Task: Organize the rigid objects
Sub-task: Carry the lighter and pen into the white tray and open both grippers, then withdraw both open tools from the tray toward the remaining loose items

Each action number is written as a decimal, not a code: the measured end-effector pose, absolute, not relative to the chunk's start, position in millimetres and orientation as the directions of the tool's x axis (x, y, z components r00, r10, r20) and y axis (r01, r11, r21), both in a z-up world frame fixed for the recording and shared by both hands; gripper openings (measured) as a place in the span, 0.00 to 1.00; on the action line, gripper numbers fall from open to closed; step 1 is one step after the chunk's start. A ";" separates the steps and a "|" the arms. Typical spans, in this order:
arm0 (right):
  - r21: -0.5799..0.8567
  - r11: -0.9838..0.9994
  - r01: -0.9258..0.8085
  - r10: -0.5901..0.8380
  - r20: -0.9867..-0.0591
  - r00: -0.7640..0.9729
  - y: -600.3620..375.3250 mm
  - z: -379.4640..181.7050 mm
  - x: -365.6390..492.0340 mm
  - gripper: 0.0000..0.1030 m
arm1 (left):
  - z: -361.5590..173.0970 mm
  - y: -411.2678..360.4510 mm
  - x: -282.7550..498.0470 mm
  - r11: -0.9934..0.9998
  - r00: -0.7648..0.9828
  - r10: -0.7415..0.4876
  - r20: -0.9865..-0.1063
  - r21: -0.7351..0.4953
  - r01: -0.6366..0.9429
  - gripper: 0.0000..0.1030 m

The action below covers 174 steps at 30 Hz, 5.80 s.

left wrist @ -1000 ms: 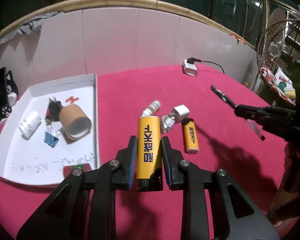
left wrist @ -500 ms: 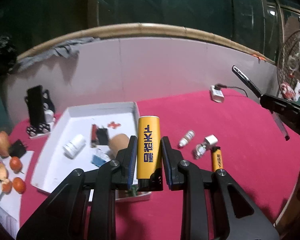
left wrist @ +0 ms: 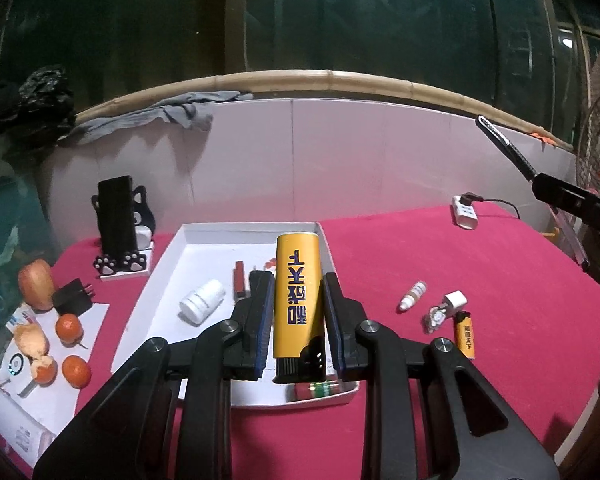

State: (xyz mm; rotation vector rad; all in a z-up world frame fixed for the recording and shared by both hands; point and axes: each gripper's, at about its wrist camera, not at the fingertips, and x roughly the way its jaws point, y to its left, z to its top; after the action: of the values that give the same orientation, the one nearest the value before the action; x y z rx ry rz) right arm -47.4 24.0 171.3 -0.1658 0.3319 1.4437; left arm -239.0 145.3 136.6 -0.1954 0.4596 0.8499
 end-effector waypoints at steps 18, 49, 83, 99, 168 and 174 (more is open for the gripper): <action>0.069 0.045 -0.997 0.934 -0.358 0.018 76.2 174.6 -77.2 0.06 | 135.3 182.9 -270.5 0.580 0.513 0.721 -0.465 0.002 -0.814 0.23; 0.106 -0.027 -0.994 0.881 -0.468 -0.074 162.6 153.8 -111.6 0.06 | 113.4 256.1 -288.6 0.506 0.440 0.726 -0.529 -0.024 -0.862 0.23; 0.169 -0.016 -0.985 0.755 -0.644 -0.123 225.4 61.6 -134.5 0.72 | 72.3 319.0 -278.3 0.385 0.394 0.627 -0.672 -0.173 -0.906 0.97; 0.168 0.077 -0.983 0.854 -0.520 -0.022 159.6 90.5 -108.4 1.00 | 111.2 260.3 -293.6 0.391 0.439 0.717 -0.541 -0.208 -0.896 1.00; 0.130 0.400 -0.907 0.646 -0.742 0.179 39.7 17.1 28.3 1.00 | 10.3 178.1 -33.5 0.861 0.444 0.371 -0.816 0.123 -0.493 0.96; 0.013 0.388 -0.922 0.592 -0.770 0.238 73.0 10.1 19.8 1.00 | 20.4 183.9 -45.1 0.852 0.457 0.392 -0.798 0.127 -0.508 0.96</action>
State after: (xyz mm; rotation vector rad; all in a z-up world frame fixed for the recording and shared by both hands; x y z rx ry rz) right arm 19.8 73.0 10.1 -0.5032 0.7816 1.0982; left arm -45.1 183.9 20.4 -0.1357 0.9453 0.5562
